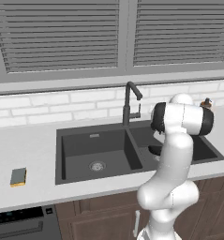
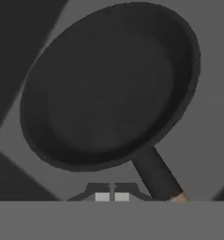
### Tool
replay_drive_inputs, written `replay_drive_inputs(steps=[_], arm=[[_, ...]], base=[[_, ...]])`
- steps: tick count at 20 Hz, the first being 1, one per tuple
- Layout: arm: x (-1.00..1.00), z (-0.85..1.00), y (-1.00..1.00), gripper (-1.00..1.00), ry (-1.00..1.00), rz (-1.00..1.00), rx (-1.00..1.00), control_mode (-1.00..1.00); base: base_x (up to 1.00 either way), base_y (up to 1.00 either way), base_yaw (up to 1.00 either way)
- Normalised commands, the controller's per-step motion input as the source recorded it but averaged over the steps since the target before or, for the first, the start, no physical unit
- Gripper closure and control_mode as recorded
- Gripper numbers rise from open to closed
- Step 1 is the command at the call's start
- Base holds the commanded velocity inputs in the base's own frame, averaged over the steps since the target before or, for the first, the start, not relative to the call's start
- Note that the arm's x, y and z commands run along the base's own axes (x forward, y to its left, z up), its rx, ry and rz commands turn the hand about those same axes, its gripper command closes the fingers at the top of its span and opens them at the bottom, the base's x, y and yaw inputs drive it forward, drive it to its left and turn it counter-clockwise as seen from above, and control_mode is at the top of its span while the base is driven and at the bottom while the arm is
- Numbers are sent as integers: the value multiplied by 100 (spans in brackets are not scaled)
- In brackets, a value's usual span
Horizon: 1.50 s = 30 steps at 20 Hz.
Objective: Pick the pan and sponge and place them into the sink. Then turn on the water.
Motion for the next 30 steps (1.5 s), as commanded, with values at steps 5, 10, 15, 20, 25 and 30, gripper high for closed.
replay_drive_inputs(steps=[5, 10, 15, 20, 25, 30], arm=[[32, -82, 27, 100, 1, -7, 7, -100], [3, -29, -8, 100, 0, -5, 10, -100], [-10, 29, -15, -100, 0, -1, 0, -100], [-27, 96, -1, -100, -2, 1, -5, -100], [-95, 100, 0, -100, -25, 11, -17, -100], [-100, 100, 0, -100, -32, 16, -21, -100]], base=[[0, 0, 0], [0, 0, 0], [0, 0, 0], [0, 0, 0], [0, 0, 0], [0, 0, 0]])
